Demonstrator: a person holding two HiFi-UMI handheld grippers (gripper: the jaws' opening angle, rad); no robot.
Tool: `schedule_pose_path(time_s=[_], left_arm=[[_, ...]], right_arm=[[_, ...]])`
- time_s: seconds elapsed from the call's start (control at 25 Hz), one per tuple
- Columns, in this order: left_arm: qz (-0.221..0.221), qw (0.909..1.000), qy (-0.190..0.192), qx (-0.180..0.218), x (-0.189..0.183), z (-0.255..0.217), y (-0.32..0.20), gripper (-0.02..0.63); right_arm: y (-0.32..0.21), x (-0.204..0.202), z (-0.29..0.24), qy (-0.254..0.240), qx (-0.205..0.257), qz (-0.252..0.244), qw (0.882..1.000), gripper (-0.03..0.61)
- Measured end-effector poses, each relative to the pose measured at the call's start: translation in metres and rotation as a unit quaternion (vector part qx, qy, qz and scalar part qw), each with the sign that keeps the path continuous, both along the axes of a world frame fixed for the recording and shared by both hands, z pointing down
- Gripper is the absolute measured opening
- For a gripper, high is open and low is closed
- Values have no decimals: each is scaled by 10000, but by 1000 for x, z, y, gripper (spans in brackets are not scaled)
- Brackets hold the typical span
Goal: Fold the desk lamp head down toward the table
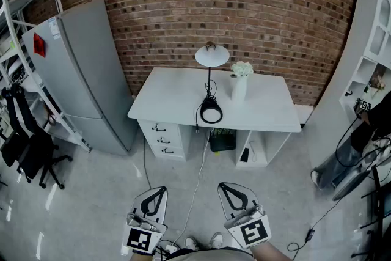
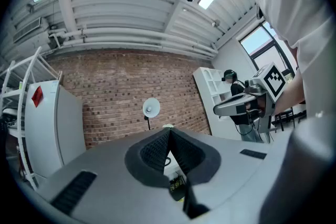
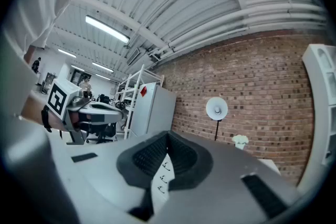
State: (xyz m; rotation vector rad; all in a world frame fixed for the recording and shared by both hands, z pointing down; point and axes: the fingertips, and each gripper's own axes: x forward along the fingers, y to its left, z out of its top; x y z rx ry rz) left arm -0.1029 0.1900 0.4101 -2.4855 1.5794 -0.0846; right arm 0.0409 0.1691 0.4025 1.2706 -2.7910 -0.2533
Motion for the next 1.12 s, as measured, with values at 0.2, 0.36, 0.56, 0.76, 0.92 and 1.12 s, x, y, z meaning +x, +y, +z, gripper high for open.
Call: schedule_pose_path(time_s=[0.2, 0.36, 0.56, 0.76, 0.92, 1.12], left_arm=[[18, 10000, 69, -36, -1, -1, -4, 8], [58, 9999, 85, -16, 0, 0, -7, 8], [96, 9999, 63, -51, 0, 4, -10, 8], [92, 9998, 134, -120, -1, 9, -13, 8], [128, 9998, 123, -87, -6, 8, -17, 8], [256, 9994, 203, -73, -12, 10, -21, 8]], right_arm=[[0, -1, 0, 56, -9, 16, 10000, 17], [-4, 0, 3, 24, -35, 63, 10000, 18], [-7, 1, 3, -71, -48, 147, 9999, 18], [-13, 1, 6, -31, -94, 214, 9997, 18], [-15, -3, 6, -45, -121, 251, 9996, 18], [-17, -10, 10, 87, -176, 343, 9992, 18]])
